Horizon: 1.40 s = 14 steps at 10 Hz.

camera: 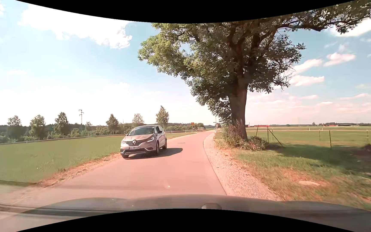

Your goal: Follow the waypoints while adhering to traffic rules and regulations

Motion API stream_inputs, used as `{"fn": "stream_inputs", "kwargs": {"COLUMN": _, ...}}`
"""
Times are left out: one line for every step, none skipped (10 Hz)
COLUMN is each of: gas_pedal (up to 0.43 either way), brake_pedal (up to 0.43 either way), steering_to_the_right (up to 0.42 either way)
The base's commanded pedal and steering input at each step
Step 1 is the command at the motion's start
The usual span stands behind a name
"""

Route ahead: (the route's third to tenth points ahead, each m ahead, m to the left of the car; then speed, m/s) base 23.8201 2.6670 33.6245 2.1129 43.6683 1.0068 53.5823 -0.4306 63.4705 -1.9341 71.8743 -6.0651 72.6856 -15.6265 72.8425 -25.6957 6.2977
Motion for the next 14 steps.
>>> {"fn": "stream_inputs", "kwargs": {"gas_pedal": 0.110, "brake_pedal": 0.000, "steering_to_the_right": -0.012}}
{"fn": "stream_inputs", "kwargs": {"gas_pedal": 0.110, "brake_pedal": 0.000, "steering_to_the_right": -0.012}}
{"fn": "stream_inputs", "kwargs": {"gas_pedal": 0.110, "brake_pedal": 0.000, "steering_to_the_right": -0.013}}
{"fn": "stream_inputs", "kwargs": {"gas_pedal": 0.110, "brake_pedal": 0.000, "steering_to_the_right": -0.013}}
{"fn": "stream_inputs", "kwargs": {"gas_pedal": 0.110, "brake_pedal": 0.000, "steering_to_the_right": -0.013}}
{"fn": "stream_inputs", "kwargs": {"gas_pedal": 0.110, "brake_pedal": 0.000, "steering_to_the_right": -0.013}}
{"fn": "stream_inputs", "kwargs": {"gas_pedal": 0.110, "brake_pedal": 0.000, "steering_to_the_right": -0.013}}
{"fn": "stream_inputs", "kwargs": {"gas_pedal": 0.110, "brake_pedal": 0.000, "steering_to_the_right": -0.013}}
{"fn": "stream_inputs", "kwargs": {"gas_pedal": 0.110, "brake_pedal": 0.000, "steering_to_the_right": -0.013}}
{"fn": "stream_inputs", "kwargs": {"gas_pedal": 0.110, "brake_pedal": 0.000, "steering_to_the_right": -0.013}}
{"fn": "stream_inputs", "kwargs": {"gas_pedal": 0.110, "brake_pedal": 0.000, "steering_to_the_right": -0.011}}
{"fn": "stream_inputs", "kwargs": {"gas_pedal": 0.110, "brake_pedal": 0.000, "steering_to_the_right": -0.009}}
{"fn": "stream_inputs", "kwargs": {"gas_pedal": 0.110, "brake_pedal": 0.000, "steering_to_the_right": -0.003}}
{"fn": "stream_inputs", "kwargs": {"gas_pedal": 0.110, "brake_pedal": 0.000, "steering_to_the_right": 0.000}}
